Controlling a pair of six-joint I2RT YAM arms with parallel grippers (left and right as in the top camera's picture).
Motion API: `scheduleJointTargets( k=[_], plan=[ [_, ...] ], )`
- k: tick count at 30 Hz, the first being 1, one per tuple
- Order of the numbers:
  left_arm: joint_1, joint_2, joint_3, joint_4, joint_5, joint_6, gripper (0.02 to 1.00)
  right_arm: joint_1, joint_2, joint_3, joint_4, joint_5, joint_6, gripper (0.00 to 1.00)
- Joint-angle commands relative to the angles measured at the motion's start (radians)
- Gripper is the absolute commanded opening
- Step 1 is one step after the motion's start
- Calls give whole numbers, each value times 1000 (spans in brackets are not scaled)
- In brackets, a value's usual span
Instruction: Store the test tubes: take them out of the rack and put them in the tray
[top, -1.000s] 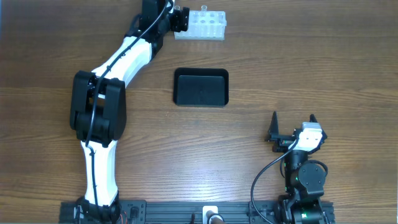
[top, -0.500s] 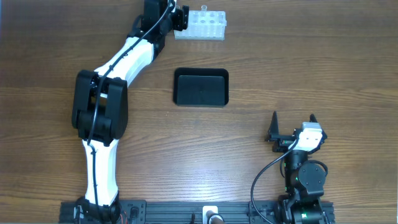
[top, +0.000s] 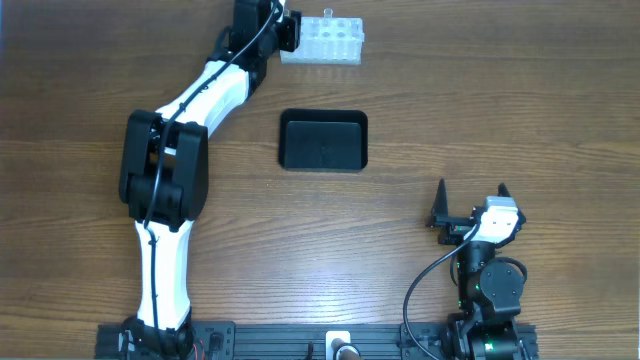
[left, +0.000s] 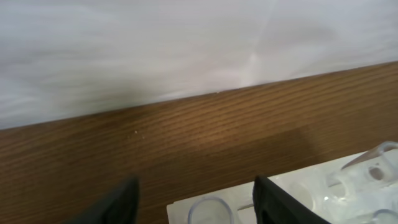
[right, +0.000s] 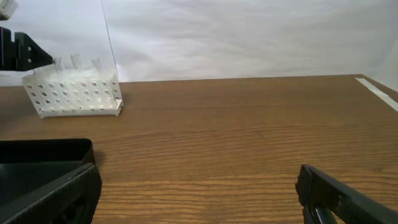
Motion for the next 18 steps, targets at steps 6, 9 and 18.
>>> scheduleJointTargets(
  k=[6, 9, 18],
  plan=[
    [-6, 17, 20, 10, -9, -6, 334, -6, -7, -6, -3, -4, -2, 993],
    [-10, 17, 20, 15, -9, -6, 312, -6, -7, -6, -3, -4, -2, 993],
    [-14, 17, 20, 21, -9, -6, 209, -6, -7, -6, -3, -4, -2, 991]
  ],
)
